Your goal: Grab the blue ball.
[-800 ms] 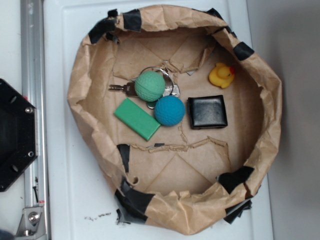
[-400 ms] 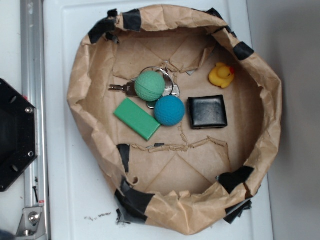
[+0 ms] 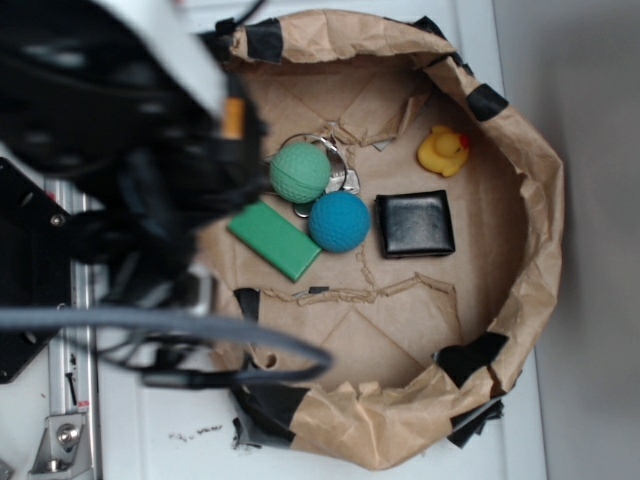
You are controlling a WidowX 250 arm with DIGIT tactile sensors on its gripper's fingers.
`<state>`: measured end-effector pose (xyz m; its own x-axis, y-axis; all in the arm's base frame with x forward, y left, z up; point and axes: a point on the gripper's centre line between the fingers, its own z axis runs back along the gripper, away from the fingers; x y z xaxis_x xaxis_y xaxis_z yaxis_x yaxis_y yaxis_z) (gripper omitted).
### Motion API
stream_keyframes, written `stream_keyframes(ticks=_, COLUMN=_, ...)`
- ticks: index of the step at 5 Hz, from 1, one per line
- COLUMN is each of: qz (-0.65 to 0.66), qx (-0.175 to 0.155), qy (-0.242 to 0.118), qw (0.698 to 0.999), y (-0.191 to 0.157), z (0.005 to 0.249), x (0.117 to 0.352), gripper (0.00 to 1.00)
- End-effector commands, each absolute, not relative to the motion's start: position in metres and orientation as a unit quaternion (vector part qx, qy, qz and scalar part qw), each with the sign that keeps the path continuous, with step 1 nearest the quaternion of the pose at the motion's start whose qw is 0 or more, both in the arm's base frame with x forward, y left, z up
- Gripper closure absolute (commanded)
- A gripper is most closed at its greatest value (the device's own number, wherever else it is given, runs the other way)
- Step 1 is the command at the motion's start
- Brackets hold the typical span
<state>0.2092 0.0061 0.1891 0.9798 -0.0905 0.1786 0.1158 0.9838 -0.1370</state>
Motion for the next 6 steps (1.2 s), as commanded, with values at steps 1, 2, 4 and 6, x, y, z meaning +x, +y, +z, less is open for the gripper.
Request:
stream_keyframes(ticks=1, qz=-0.095, qx=0.01, qy=-0.087, qw=0.992, y=0.025, z=0.131, x=0.264, gripper=0.0)
stream_keyframes(ticks=2, qz=-0.149, qx=0.029, qy=-0.058, qw=0.987, y=0.029, z=0.086, x=0.267, gripper=0.0)
stream_keyframes(ticks=4, qz=-0.232, qx=-0.046, qy=-0.076, qw=0.969, y=0.01, z=0.038, x=0.274, gripper=0.0)
stream_keyframes(ticks=6, qz=-0.166, qx=-0.001, qy=-0.087, qw=0.982, y=0.022, z=0.072, x=0.274, gripper=1.0)
